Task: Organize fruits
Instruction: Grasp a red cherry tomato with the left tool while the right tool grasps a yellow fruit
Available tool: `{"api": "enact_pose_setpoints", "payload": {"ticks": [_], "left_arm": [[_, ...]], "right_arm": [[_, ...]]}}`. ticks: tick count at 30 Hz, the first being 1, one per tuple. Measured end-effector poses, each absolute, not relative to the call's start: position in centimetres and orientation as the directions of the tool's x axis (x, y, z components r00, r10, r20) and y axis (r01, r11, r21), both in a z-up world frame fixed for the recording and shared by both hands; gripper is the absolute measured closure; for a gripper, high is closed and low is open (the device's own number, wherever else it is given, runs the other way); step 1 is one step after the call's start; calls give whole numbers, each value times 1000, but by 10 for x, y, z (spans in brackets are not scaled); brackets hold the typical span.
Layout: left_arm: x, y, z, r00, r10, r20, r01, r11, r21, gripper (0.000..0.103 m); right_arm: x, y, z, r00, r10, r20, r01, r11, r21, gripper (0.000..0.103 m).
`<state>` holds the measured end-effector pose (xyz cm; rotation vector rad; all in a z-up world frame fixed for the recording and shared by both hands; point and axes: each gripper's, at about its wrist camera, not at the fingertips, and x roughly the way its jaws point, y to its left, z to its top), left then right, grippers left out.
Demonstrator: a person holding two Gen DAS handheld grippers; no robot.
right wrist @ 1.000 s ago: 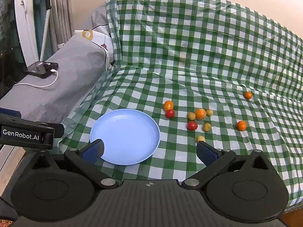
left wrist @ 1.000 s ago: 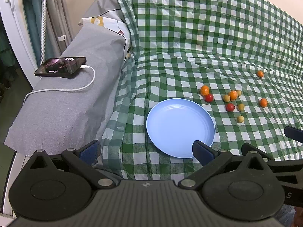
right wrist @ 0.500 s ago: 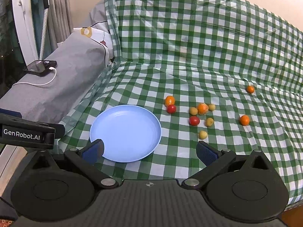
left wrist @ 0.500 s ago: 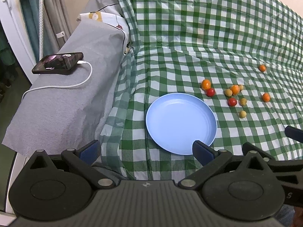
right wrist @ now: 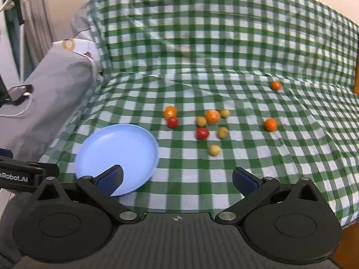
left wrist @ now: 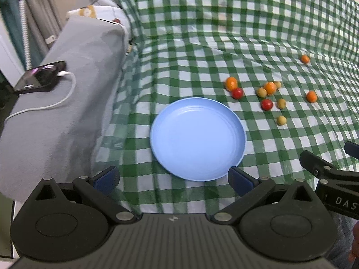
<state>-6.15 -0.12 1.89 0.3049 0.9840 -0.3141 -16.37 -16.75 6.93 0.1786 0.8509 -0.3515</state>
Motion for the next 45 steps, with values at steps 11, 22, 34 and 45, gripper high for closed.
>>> {"api": "enact_pose_setpoints", "payload": {"ticks": [11, 22, 34, 45], "left_arm": [[-13, -77, 0, 499, -186, -847, 503, 858, 108, 0], [90, -169, -61, 435, -156, -887, 566, 814, 134, 0], [153, -226, -125, 315, -126, -941, 579, 811, 86, 9], [141, -226, -121, 287, -258, -922, 616, 787, -28, 72]], "right_arm": [[-165, -235, 21, 563, -320, -762, 488, 873, -6, 0], [-109, -290, -49, 542, -301, -784, 484, 875, -1, 0], [-65, -296, -104, 552, -258, -793, 407, 913, -15, 26], [-74, -286, -89, 580, -234, -780, 343, 939, -26, 76]]}}
